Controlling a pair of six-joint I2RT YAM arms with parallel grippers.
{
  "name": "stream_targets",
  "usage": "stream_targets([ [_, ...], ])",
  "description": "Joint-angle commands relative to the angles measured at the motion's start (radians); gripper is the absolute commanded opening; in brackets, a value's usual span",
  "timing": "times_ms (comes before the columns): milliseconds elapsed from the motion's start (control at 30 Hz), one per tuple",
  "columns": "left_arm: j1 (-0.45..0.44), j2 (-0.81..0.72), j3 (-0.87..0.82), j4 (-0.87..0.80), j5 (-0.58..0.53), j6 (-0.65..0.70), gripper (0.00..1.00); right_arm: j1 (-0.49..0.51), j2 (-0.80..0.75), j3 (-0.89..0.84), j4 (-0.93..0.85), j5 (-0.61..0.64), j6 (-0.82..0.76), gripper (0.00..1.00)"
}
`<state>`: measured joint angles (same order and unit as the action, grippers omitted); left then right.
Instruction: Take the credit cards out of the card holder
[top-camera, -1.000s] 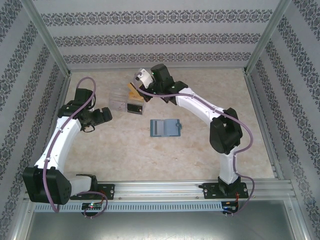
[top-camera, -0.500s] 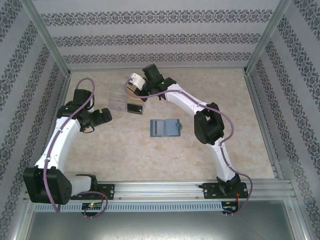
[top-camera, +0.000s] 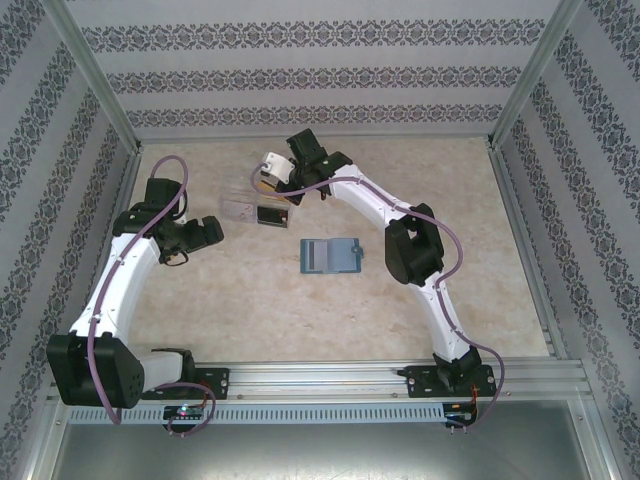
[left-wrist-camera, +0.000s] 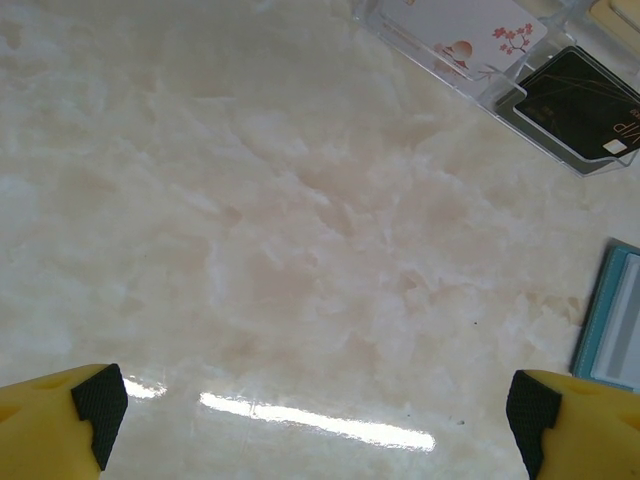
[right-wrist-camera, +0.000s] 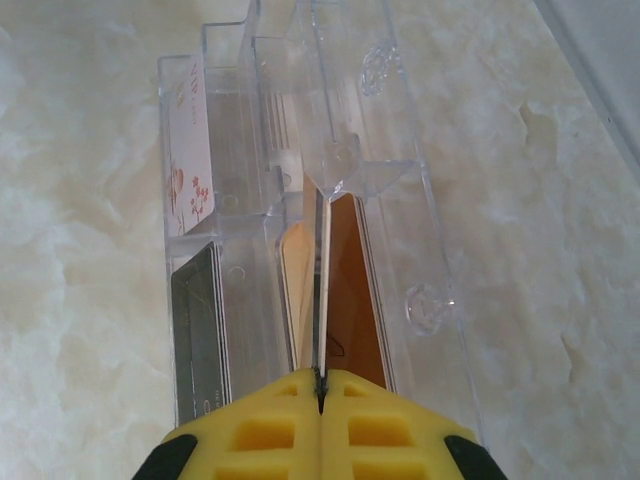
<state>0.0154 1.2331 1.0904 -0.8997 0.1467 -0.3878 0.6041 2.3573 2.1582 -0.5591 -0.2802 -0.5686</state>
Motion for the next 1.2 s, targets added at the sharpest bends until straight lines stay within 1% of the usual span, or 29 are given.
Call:
stream_targets([
  [0, 0.017, 0.008, -0.014, -0.013, 0.013, 0.027, 0.99, -0.01, -0.02, 0.009, -0.098, 0.027, -0.047, 0.0],
  [200, 0.017, 0.009, -0.015, -0.012, 0.021, 0.028, 0.99, -0.01, -0.04, 0.013, -0.134, 0.042, -0.066, 0.0],
  [833, 0.02, 0.01, -0.015, -0.011, 0.03, 0.033, 0.99, -0.006, -0.063, 0.062, -0.101, 0.044, -0.036, 0.0],
  [1167, 0.022, 0.01, -0.016, -0.011, 0.034, 0.036, 0.99, -0.022, -0.056, 0.05, -0.131, 0.09, -0.067, 0.0],
])
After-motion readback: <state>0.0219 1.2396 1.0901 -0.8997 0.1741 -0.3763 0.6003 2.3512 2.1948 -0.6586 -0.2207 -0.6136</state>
